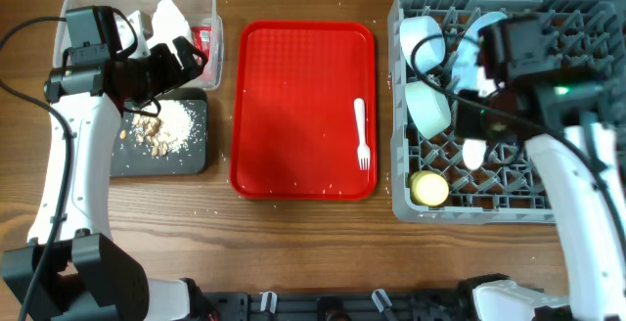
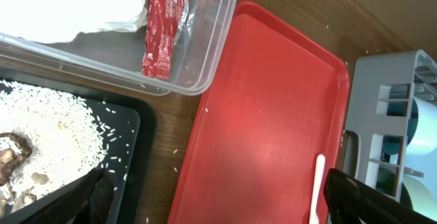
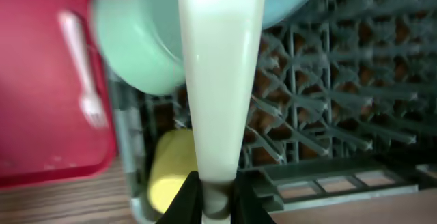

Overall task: Sort waste into correct bins and load items into the dishwasher rack
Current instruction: 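Carry the white spoon into the rack and release it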

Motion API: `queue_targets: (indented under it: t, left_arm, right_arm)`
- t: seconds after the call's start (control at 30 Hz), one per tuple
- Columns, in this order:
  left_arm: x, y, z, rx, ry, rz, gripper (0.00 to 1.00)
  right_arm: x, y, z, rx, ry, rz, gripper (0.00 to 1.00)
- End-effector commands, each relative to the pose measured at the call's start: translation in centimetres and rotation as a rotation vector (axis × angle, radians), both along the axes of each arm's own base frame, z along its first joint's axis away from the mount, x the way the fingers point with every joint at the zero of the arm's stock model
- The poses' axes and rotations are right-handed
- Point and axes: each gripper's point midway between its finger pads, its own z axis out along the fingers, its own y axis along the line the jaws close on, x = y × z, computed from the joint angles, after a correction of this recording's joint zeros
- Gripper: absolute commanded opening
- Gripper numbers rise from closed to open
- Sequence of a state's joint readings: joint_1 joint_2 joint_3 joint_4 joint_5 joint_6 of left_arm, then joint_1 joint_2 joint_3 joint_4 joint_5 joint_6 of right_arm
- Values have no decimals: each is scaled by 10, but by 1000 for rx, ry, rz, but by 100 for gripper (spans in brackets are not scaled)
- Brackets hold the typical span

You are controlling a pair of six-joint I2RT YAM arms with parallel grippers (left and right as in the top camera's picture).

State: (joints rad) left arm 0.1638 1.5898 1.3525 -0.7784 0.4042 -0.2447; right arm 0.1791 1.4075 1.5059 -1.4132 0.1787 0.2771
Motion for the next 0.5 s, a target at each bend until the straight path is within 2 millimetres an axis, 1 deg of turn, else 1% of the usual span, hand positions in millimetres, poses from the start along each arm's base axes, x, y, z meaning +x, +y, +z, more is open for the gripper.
queue_targets:
  t: [0.0,0.03,0.1,0.2,0.27,0.33,0.4,0.47]
  left_arm:
    - [2,2,5,17,-20,-7,100]
    - [2,2,5,17,-20,-7,100]
    - [2,2,5,16,-19,-7,100]
    - [2,2,5,17,-19,-8,100]
    - [2,2,5,17,-20,-7,100]
    - [2,2,5,17,-20,-7,100]
    - [2,2,5,17,-20,-7,100]
    - [2,2,5,17,-20,-7,100]
  right_arm:
    - [-12,-23,-44,-99,90,-93,4]
    - [-15,-28,-54,-118,104,-108,4]
    - [-17,-35,-66,-151,117,-115,4]
    - [-17,-44,-77,-209,120,-102,4]
    - [-15,-44,-84,-220,121,-61,5]
    - [-13,-44,-87,-224,118,-38,6]
    - [-11,-44,-89,-228,110,-29,10]
    - [-9,-48,-89,-255,102,-35,14]
